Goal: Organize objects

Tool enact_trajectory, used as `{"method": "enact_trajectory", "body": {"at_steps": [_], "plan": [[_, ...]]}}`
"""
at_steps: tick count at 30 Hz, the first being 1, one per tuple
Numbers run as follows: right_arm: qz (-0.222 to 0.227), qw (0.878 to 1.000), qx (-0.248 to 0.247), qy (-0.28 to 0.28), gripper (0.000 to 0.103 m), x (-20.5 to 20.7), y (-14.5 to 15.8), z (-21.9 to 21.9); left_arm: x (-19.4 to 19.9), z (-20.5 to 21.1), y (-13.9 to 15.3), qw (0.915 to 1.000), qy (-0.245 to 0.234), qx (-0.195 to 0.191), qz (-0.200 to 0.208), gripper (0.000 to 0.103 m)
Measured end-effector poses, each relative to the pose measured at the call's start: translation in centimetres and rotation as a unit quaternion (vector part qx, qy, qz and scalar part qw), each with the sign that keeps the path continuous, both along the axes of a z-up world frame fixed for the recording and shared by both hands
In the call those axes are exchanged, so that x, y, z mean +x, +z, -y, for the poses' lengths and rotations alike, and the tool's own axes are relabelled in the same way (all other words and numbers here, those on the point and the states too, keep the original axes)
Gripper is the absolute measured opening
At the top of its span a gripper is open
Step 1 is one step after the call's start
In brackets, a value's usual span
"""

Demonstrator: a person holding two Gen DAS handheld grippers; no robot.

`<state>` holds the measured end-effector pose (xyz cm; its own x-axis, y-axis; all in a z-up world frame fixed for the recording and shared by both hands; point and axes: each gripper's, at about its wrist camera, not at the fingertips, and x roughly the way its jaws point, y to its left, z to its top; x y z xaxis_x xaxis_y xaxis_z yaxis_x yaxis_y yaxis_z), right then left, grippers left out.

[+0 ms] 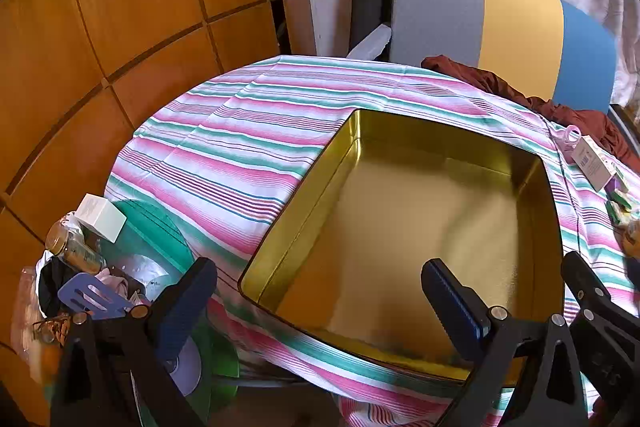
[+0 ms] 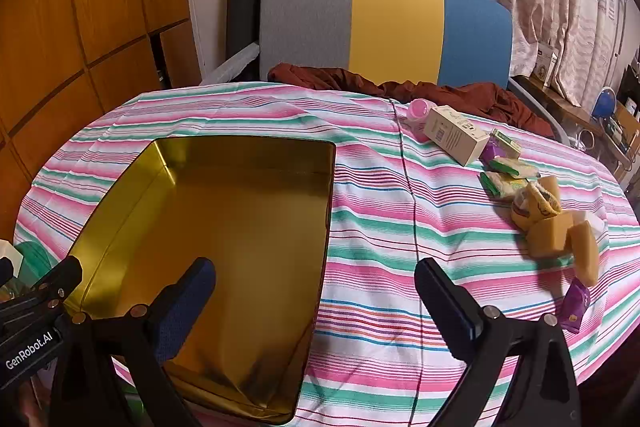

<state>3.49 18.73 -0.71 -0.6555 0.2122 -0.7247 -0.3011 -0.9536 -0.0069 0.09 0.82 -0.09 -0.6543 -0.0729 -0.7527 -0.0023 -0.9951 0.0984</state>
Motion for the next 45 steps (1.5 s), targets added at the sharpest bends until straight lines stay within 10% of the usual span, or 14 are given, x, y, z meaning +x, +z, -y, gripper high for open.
{"method": "enact_trajectory", "body": {"at_steps": [45], "plan": [[-0.024, 1.0, -0.013, -0.012, 0.102, 2.3, 1.0, -3.3, 0.6, -0.7, -0.5, 0.9998, -0.015, 0.008, 0.008, 0.103]]}}
